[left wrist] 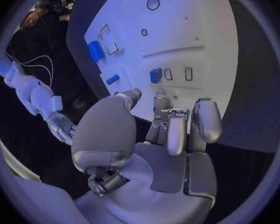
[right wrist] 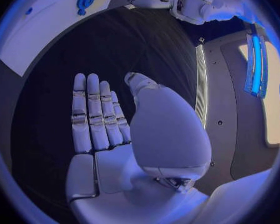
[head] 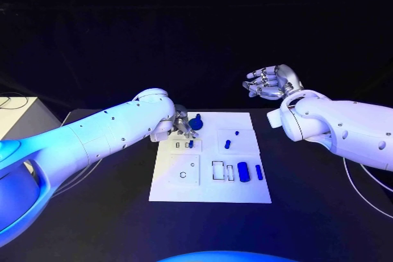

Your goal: Assemble the parts on the task board

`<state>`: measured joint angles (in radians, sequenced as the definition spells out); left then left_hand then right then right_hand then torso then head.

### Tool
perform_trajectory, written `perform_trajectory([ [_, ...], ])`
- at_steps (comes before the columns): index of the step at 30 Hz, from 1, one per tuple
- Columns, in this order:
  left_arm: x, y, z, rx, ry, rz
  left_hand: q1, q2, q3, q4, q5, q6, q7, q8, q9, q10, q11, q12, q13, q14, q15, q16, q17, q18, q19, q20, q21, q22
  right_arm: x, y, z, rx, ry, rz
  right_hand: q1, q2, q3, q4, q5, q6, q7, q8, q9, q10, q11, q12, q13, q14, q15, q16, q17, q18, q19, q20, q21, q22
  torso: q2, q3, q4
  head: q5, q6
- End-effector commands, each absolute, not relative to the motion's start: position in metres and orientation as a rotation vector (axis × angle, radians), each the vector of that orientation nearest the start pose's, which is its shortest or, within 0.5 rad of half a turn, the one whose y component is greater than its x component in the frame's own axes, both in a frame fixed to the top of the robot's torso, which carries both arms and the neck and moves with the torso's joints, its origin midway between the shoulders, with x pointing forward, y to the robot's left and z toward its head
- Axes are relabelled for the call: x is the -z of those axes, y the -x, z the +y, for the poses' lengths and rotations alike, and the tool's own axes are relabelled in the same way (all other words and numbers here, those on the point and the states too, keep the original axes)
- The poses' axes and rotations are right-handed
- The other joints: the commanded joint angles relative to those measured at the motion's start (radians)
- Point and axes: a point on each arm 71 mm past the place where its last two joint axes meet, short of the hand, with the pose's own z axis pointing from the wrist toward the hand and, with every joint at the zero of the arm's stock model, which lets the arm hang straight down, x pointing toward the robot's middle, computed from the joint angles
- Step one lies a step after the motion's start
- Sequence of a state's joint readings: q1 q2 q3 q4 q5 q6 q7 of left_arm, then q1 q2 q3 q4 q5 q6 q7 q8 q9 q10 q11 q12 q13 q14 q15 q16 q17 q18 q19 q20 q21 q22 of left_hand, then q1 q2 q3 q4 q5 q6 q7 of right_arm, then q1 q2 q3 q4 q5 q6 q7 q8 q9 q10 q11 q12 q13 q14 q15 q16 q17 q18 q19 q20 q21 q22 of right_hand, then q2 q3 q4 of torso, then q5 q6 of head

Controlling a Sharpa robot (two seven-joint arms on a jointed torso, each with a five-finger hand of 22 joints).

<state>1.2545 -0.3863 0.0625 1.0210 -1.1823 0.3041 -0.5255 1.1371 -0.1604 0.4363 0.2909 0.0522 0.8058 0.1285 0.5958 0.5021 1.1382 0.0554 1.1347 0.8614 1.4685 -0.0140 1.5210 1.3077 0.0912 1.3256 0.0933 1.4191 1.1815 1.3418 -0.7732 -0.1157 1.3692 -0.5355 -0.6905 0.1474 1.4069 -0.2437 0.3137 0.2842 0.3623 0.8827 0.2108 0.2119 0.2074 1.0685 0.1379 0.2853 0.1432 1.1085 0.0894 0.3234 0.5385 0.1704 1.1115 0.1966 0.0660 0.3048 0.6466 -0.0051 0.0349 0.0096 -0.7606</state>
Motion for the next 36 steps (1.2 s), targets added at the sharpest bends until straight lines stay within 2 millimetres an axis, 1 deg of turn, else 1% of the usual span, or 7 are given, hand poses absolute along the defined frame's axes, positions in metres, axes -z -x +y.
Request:
perform_trajectory([
  [1, 0.199, -0.565, 0.119, 0.344, 0.082, 2.329, -0.002, -0.008, 0.006, 0.001, -0.001, 0.002, -0.001, 0.005, 0.001, -0.005, -0.003, 0.001, 0.000, 0.051, 0.006, -0.001, 0.151, -0.009, -0.002, 0.002, -0.003, -0.001, 0.135, -0.536, -0.236, -0.941, -0.682, 1.307, -0.007, 0.000, 0.000, -0.002, -0.005, 0.000, 0.007, -0.004, -0.002, 0.000, 0.008, -0.008, -0.013, -0.010, 0.001, -0.019, -0.010, 0.012, -0.011, 0.002, -0.003, -0.016, -0.002, -0.0002, 0.0008, -0.001, -0.005],
  [7, 0.203, -0.565, 0.119, 0.349, 0.092, 2.341, -0.004, -0.009, 0.006, 0.001, -0.001, 0.003, -0.001, 0.006, 0.002, -0.005, -0.003, 0.001, 0.000, 0.052, 0.006, -0.001, 0.152, -0.008, -0.003, 0.002, -0.003, -0.001, 0.135, -0.536, -0.233, -0.948, -0.676, 1.308, -0.006, 0.003, 0.002, -0.002, -0.003, 0.003, 0.009, -0.007, -0.003, 0.001, 0.011, -0.019, -0.037, -0.015, 0.006, -0.054, -0.034, 0.013, -0.023, 0.008, -0.002, -0.045, -0.003, -0.0004, 0.0040, -0.003, -0.012],
  [11, 0.206, -0.564, 0.118, 0.358, 0.095, 2.351, -0.005, -0.011, 0.009, 0.000, -0.001, 0.005, -0.002, 0.009, 0.005, -0.005, -0.003, 0.002, 0.000, 0.052, 0.006, -0.001, 0.153, -0.008, -0.003, 0.002, -0.003, -0.001, 0.135, -0.536, -0.231, -0.954, -0.673, 1.310, -0.006, 0.003, 0.001, -0.003, -0.003, 0.003, 0.010, -0.008, -0.004, 0.000, 0.013, -0.021, -0.042, -0.016, 0.007, -0.062, -0.040, 0.013, -0.026, 0.010, -0.002, -0.051, -0.004, -0.0007, 0.0027, -0.003, -0.015],
  [17, 0.209, -0.564, 0.119, 0.358, 0.105, 2.361, -0.005, -0.012, 0.010, -0.001, -0.001, 0.006, -0.002, 0.010, 0.006, -0.007, -0.004, 0.001, -0.001, 0.051, 0.006, -0.001, 0.151, -0.008, -0.004, 0.002, -0.004, -0.003, 0.135, -0.536, -0.230, -0.952, -0.676, 1.309, -0.006, 0.003, 0.002, -0.002, -0.003, 0.002, 0.010, -0.009, -0.005, 0.000, 0.013, -0.024, -0.047, -0.015, 0.008, -0.067, -0.044, 0.013, -0.028, 0.011, -0.002, -0.057, -0.004, -0.0006, 0.0035, -0.003, -0.019],
  [23, 0.211, -0.565, 0.120, 0.357, 0.111, 2.367, -0.005, -0.012, 0.011, -0.001, -0.001, 0.006, -0.002, 0.010, 0.007, -0.008, -0.004, 0.000, -0.003, 0.051, 0.006, -0.002, 0.151, -0.007, -0.006, 0.002, -0.005, -0.006, 0.135, -0.536, -0.229, -0.952, -0.676, 1.311, -0.004, 0.005, 0.004, -0.004, 0.003, 0.002, 0.012, -0.011, -0.006, -0.003, 0.015, -0.029, -0.058, -0.015, 0.011, -0.081, -0.055, 0.013, -0.034, 0.013, -0.003, -0.070, -0.006, 0.0012, 0.0043, -0.002, -0.023],
  [31, 0.215, -0.564, 0.120, 0.359, 0.117, 2.378, -0.003, -0.013, 0.015, -0.002, -0.001, 0.005, -0.003, 0.012, 0.010, -0.009, -0.004, 0.000, -0.003, 0.051, 0.006, -0.001, 0.151, -0.008, -0.006, 0.002, -0.005, -0.005, 0.135, -0.536, -0.228, -0.954, -0.673, 1.311, -0.004, 0.005, 0.005, -0.004, 0.004, 0.002, 0.013, -0.012, -0.006, -0.003, 0.016, -0.032, -0.064, -0.016, 0.012, -0.089, -0.061, 0.013, -0.037, 0.015, -0.003, -0.077, -0.005, 0.0012, 0.0044, -0.004, -0.027],
  [36, 0.219, -0.564, 0.121, 0.356, 0.124, 2.385, -0.001, -0.014, 0.019, -0.003, -0.001, 0.004, -0.003, 0.012, 0.012, -0.011, -0.004, -0.001, -0.005, 0.052, 0.005, 0.000, 0.153, -0.008, -0.006, 0.002, -0.005, -0.004, 0.135, -0.536, -0.228, -0.954, -0.673, 1.310, -0.004, 0.005, 0.005, -0.004, 0.004, 0.002, 0.013, -0.012, -0.006, -0.003, 0.017, -0.033, -0.065, -0.016, 0.012, -0.091, -0.063, 0.013, -0.038, 0.015, -0.003, -0.079, -0.005, 0.0026, 0.0040, -0.004, -0.029],
])
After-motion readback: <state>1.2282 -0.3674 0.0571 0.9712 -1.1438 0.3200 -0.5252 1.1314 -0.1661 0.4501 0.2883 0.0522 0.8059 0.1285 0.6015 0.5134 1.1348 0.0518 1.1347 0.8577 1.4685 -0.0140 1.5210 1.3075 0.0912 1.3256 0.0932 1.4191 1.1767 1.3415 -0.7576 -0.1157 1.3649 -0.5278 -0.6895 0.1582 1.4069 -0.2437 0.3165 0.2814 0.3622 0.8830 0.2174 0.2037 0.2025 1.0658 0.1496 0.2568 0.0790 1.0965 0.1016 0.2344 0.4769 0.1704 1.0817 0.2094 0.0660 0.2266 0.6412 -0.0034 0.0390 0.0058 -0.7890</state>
